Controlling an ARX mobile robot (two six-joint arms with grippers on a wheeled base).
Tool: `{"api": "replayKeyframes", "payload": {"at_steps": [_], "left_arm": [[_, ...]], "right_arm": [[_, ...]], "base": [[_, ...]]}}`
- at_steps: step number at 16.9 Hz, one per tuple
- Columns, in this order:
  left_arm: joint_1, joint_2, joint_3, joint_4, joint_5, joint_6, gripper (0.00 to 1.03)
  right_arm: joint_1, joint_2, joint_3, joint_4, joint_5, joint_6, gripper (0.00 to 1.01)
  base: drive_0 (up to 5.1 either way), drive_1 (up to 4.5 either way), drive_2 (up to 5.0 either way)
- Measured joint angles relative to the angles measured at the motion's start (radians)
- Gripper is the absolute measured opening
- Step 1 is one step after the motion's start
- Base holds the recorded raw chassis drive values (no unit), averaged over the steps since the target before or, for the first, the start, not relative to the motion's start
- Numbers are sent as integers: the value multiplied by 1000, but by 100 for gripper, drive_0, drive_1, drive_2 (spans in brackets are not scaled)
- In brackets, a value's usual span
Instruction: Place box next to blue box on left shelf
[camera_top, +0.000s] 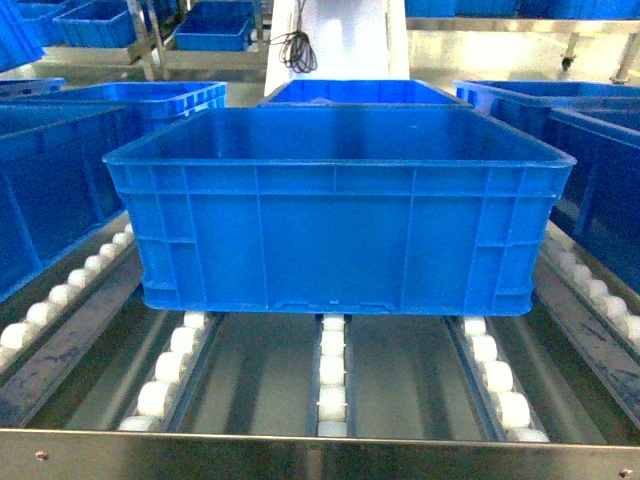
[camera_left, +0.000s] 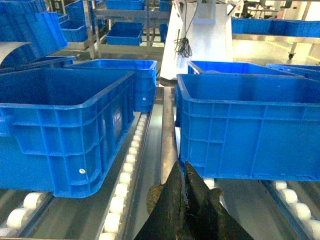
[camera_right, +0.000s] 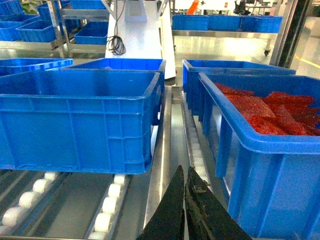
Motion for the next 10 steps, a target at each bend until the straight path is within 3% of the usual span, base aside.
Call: {"api": "replayKeyframes", "payload": {"at_steps": [2,10], "left_arm": [[0,0,0,-6,0,-1,3],[0,0,0,-6,0,0,39]], "right_arm": [[0,0,0,0,0,0,5],[0,0,0,0,0,0,42]], "base": [[0,0,0],[0,0,0]]}}
